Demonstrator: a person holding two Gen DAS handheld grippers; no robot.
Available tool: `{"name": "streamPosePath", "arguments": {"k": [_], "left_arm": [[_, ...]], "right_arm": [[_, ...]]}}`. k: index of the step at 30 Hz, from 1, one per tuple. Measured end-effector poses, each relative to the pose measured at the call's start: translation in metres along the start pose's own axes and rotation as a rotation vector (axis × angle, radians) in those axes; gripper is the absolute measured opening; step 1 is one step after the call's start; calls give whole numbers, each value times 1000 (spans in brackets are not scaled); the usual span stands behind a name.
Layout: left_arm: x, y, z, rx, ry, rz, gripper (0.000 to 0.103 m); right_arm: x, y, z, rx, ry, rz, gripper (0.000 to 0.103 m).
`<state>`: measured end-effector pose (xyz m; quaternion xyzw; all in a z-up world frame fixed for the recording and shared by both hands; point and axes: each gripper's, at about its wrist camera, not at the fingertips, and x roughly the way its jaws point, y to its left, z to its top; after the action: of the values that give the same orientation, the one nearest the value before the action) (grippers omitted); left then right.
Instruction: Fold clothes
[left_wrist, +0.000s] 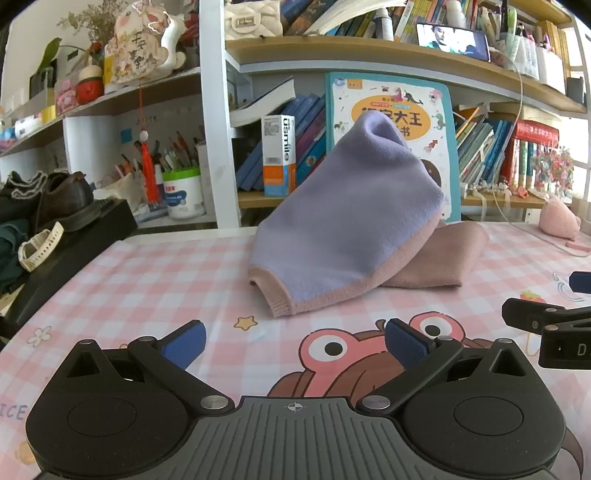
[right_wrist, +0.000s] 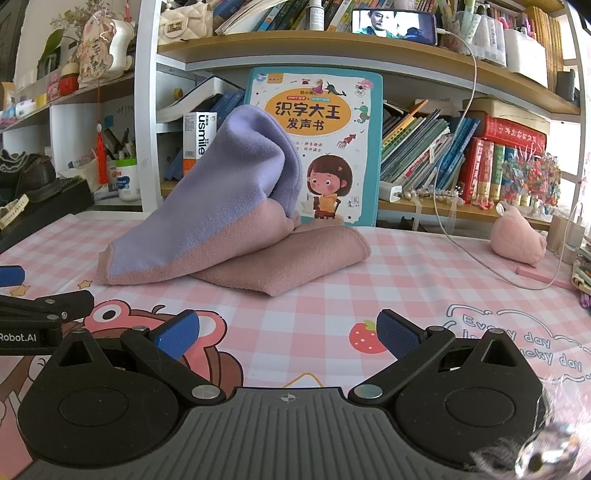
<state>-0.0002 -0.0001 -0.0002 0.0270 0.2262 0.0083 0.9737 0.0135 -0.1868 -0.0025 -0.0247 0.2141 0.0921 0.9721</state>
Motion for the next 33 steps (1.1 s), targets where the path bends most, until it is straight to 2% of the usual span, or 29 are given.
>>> {"name": "streamPosePath", "arguments": {"k": [33], "left_arm": [[1,-4,-2,21,16,2,103]], "right_arm": [[3,-4,0,30,21,3,103]]}}
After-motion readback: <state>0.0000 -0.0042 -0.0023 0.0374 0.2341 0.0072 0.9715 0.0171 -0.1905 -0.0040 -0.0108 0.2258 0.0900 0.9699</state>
